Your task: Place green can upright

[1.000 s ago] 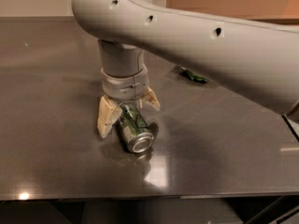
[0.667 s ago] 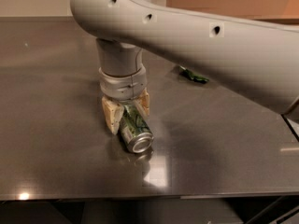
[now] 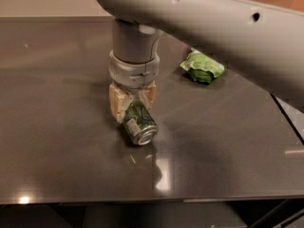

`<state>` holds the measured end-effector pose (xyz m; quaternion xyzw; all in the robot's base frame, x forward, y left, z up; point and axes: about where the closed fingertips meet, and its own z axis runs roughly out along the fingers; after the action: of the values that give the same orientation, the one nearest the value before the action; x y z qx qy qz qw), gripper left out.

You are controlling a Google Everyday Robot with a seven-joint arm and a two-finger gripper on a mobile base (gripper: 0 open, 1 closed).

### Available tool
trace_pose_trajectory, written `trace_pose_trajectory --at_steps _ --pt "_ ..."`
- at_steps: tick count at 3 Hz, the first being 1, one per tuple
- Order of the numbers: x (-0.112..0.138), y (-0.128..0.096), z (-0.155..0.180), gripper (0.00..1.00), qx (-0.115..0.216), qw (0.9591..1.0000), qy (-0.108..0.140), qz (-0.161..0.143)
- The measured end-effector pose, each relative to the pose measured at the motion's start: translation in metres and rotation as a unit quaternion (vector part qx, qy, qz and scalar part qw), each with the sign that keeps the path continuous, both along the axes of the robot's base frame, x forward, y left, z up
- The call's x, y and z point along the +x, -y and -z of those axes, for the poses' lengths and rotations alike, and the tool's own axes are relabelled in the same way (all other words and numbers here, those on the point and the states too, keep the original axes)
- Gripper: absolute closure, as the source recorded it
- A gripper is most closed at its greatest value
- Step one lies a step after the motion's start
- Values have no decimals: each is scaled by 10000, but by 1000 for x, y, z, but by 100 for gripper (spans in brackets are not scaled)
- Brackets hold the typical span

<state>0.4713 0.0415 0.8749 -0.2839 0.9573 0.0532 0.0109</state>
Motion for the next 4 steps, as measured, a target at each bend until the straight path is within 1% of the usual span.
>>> trace_pose_trajectory --at_steps 1,2,3,4 --pt "10 8 -28 100 607 9972 382 -221" --pt "13 10 -52 100 1423 9843 857 -590" --pt "14 7 -67 100 2327 9614 1213 -831" --pt "8 4 -80 100 3129 9313 1564 -1012"
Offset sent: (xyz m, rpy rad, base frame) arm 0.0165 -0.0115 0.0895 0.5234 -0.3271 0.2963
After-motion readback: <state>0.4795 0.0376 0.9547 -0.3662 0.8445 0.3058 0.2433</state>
